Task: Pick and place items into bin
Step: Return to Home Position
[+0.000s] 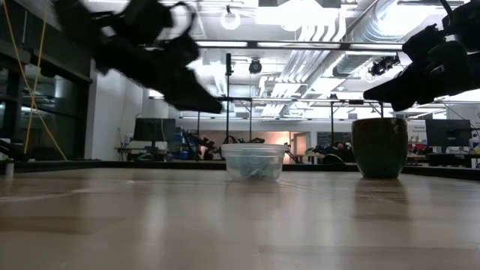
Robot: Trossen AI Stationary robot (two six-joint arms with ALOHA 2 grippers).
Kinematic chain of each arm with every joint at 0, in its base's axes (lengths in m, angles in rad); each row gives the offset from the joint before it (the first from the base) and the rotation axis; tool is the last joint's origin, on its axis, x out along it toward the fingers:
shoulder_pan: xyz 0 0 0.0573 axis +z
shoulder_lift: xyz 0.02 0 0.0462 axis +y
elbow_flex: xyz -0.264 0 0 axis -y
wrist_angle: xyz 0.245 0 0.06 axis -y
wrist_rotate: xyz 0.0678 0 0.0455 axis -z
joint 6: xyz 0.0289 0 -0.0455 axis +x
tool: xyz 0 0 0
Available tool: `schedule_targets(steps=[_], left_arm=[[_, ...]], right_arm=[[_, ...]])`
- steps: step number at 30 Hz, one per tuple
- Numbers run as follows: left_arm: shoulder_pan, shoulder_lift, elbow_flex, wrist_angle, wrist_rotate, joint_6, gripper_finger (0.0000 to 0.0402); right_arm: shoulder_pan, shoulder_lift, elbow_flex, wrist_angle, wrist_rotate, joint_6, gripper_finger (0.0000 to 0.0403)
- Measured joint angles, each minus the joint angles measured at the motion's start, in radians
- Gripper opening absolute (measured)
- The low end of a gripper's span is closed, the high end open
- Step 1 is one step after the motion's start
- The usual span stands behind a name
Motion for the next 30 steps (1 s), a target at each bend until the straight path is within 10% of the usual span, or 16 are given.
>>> schedule_targets(steps=[8,19,30], left_arm=[[-0.001,-0.399,-0.349,0.216,-0.052,-0.032,0.0024],[-0.001,-0.963,-0.546,-0.035,-0.085,-0.082,0.0034],[-0.001,-1.252,-0.577,-0.313,-0.078,-0.028,0.0041]], right_arm=[[0.000,0.000,0.000,0.010,-0.005,-0.001,0.0012],[0.000,-0.027,0.000,0.029,-0.029,0.100,0.0012],[0.000,-0.047,0.000,0.101,-0.125,0.014,0.0012]])
